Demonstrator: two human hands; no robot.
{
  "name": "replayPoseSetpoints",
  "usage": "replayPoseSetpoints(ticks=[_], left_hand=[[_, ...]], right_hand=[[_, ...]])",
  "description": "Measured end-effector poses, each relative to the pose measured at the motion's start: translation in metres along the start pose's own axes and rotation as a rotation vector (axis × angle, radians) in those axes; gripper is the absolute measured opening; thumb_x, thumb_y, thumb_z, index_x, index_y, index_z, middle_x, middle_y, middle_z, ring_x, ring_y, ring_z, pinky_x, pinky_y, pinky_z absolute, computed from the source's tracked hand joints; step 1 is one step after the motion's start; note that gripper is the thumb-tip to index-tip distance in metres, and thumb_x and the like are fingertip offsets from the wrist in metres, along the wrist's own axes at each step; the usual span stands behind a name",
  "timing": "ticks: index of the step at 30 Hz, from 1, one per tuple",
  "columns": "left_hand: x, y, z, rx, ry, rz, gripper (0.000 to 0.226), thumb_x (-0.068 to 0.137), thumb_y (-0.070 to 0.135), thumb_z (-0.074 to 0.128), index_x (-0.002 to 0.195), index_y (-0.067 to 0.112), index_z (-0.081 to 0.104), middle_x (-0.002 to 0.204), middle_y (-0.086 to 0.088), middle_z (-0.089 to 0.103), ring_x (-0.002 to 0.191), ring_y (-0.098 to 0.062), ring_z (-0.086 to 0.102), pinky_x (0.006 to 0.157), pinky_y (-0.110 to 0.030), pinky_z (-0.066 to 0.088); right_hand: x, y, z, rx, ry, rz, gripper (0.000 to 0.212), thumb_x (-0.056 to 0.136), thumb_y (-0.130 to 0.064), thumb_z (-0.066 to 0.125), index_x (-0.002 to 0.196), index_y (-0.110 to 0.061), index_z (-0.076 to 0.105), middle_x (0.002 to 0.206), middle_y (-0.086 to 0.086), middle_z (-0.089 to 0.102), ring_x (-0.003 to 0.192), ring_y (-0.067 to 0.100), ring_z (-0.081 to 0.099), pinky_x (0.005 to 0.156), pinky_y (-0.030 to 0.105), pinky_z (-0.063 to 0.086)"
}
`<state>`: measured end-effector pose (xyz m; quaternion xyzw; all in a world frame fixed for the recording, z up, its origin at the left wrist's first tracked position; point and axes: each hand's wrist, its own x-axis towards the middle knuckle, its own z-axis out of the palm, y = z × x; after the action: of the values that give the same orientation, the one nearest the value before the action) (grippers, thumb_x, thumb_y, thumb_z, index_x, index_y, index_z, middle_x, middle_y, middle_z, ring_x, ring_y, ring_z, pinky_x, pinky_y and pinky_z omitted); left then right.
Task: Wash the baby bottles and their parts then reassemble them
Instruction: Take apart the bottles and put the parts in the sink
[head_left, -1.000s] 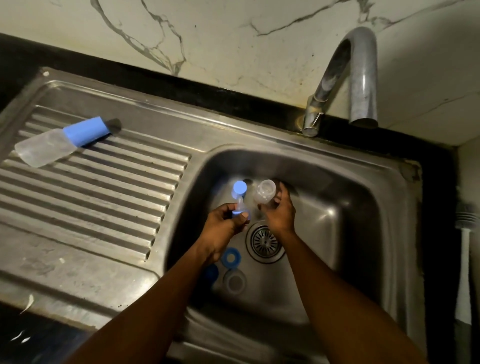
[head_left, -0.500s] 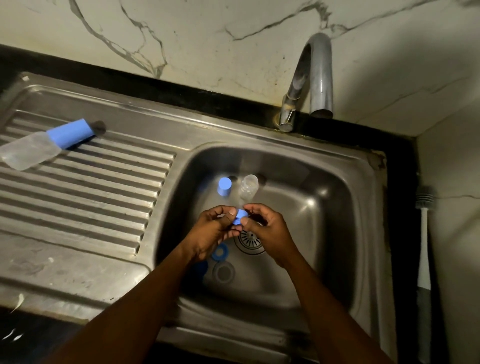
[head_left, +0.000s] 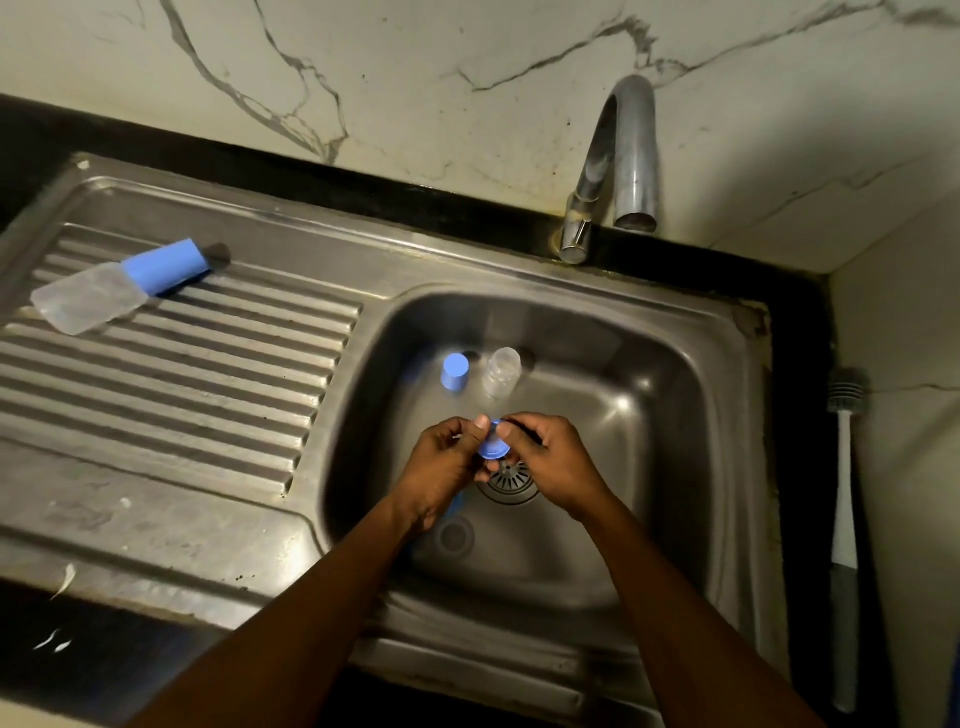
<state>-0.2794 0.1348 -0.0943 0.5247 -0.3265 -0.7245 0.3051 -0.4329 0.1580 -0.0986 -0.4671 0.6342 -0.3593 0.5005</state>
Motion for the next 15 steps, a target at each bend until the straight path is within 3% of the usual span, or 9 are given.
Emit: replayPoseSetpoints(ticks=[3, 6, 9, 12, 15], left_hand=[[0.0013, 0.0, 0.0033, 0.005, 0.039, -0.007, 0.029, 0.099, 0.027, 0.061, 0.106, 0.0, 0.057, 0.085, -0.021, 0.073, 0.071, -0.027, 0.066, 0.056, -0.025, 0.054], [0.0011, 0.0008, 0.0032, 0.006, 0.032, -0.009, 0.035, 0.101, 0.026, 0.058, 0.107, -0.008, 0.061, 0.082, -0.02, 0.071, 0.066, -0.023, 0.064, 0.055, -0.024, 0.052], [-0.0019, 0.0015, 0.0071, -0.101, 0.004, -0.039, 0.036, 0.103, 0.024, 0.054, 0.11, -0.009, 0.064, 0.086, -0.02, 0.069, 0.064, -0.019, 0.063, 0.058, -0.023, 0.052], [-0.0012, 0.0028, 0.0098, -0.182, -0.054, -0.048, 0.033, 0.101, 0.028, 0.055, 0.11, -0.002, 0.066, 0.094, -0.019, 0.07, 0.077, -0.021, 0.065, 0.072, -0.029, 0.052], [-0.0004, 0.0043, 0.0105, -0.178, -0.042, -0.015, 0.041, 0.091, 0.033, 0.064, 0.11, -0.003, 0.065, 0.091, -0.019, 0.07, 0.076, -0.026, 0.06, 0.066, -0.027, 0.052]], right_hand=[[-0.0013, 0.0029, 0.0009, 0.052, -0.008, 0.029, 0.019, 0.096, -0.033, 0.061, 0.098, -0.019, 0.074, 0.086, 0.009, 0.074, 0.074, 0.021, 0.066, 0.077, 0.046, 0.056], [-0.003, 0.003, 0.0016, 0.094, -0.057, 0.05, 0.027, 0.094, -0.043, 0.059, 0.098, -0.019, 0.073, 0.088, 0.018, 0.07, 0.073, 0.021, 0.06, 0.075, 0.045, 0.052], [-0.0034, -0.0003, 0.0031, 0.238, -0.088, 0.104, 0.03, 0.101, -0.037, 0.055, 0.102, -0.012, 0.072, 0.089, 0.016, 0.072, 0.076, 0.021, 0.063, 0.074, 0.044, 0.053], [-0.0037, -0.0031, -0.0001, 0.375, -0.065, 0.139, 0.027, 0.105, -0.025, 0.051, 0.103, -0.005, 0.069, 0.091, 0.011, 0.073, 0.078, 0.02, 0.066, 0.074, 0.033, 0.055], [-0.0065, 0.0004, -0.0016, 0.418, -0.033, 0.133, 0.021, 0.103, -0.021, 0.054, 0.104, -0.006, 0.07, 0.097, 0.011, 0.075, 0.087, 0.025, 0.07, 0.084, 0.041, 0.057]])
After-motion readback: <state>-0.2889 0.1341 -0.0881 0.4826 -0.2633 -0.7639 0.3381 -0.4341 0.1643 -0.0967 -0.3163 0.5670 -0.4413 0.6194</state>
